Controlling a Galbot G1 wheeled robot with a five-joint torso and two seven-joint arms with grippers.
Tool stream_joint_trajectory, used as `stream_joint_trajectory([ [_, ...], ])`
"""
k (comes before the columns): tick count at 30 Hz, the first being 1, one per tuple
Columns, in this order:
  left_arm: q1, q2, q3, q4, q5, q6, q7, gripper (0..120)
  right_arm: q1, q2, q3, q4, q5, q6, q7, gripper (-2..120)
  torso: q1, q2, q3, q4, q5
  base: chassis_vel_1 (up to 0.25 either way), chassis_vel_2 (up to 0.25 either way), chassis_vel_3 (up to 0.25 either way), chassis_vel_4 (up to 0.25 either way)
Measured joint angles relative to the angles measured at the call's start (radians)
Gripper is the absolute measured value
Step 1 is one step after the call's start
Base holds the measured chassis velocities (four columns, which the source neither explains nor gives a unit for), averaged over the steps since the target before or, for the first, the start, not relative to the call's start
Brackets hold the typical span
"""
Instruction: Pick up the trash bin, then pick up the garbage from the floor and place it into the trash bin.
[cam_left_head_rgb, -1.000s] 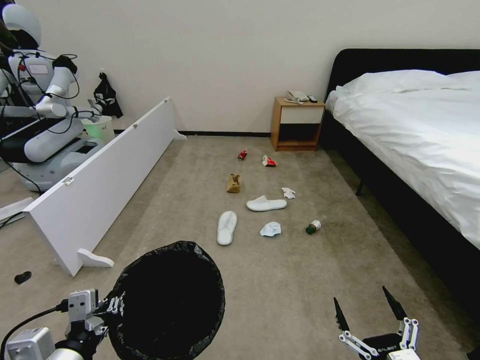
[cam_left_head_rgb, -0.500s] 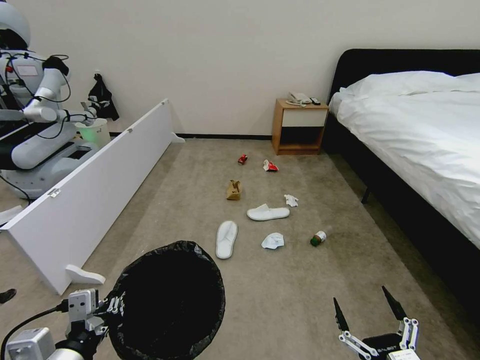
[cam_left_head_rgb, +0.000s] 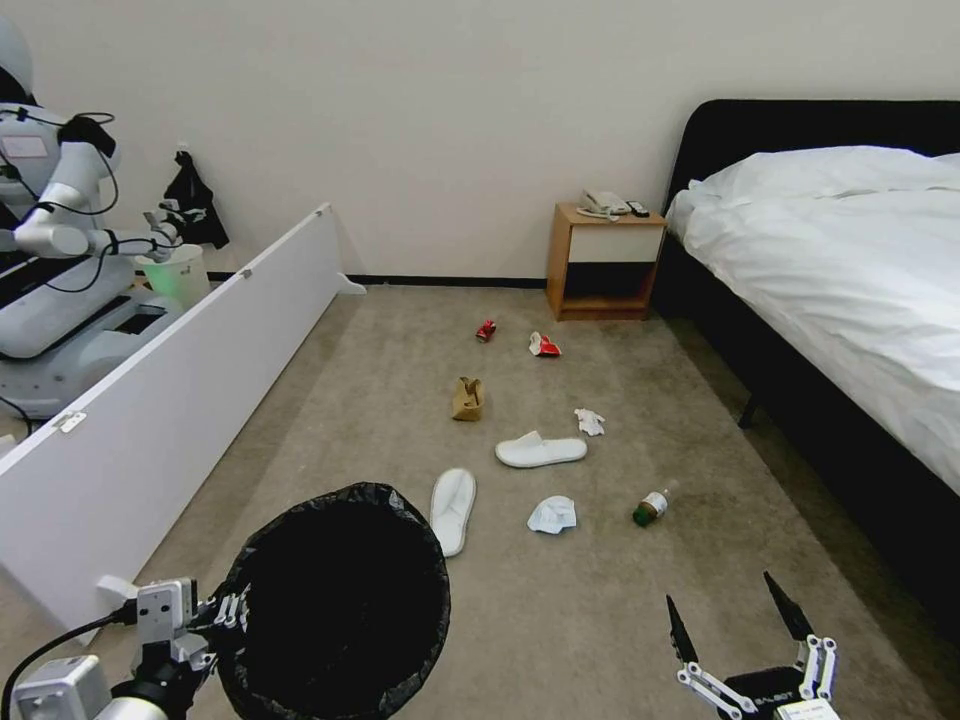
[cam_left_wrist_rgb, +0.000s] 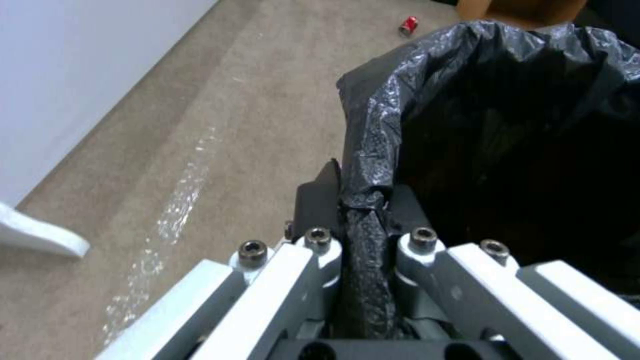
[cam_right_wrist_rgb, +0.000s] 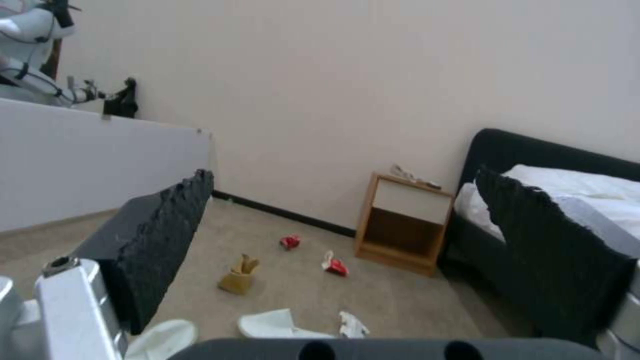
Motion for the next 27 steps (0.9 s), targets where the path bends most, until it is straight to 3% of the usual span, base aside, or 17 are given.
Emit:
stream_joint_trajectory([
  [27, -0.003, -0.007, 0.003, 0.000, 0.006, -0.001, 0.000, 4, 0.004, 0.005, -0.001, -0.005, 0.002, 0.004, -0.005, 100, 0.000, 0.000, 0.000, 0.0000, 0.0000, -0.159, 0.160, 0.163, -0.157],
])
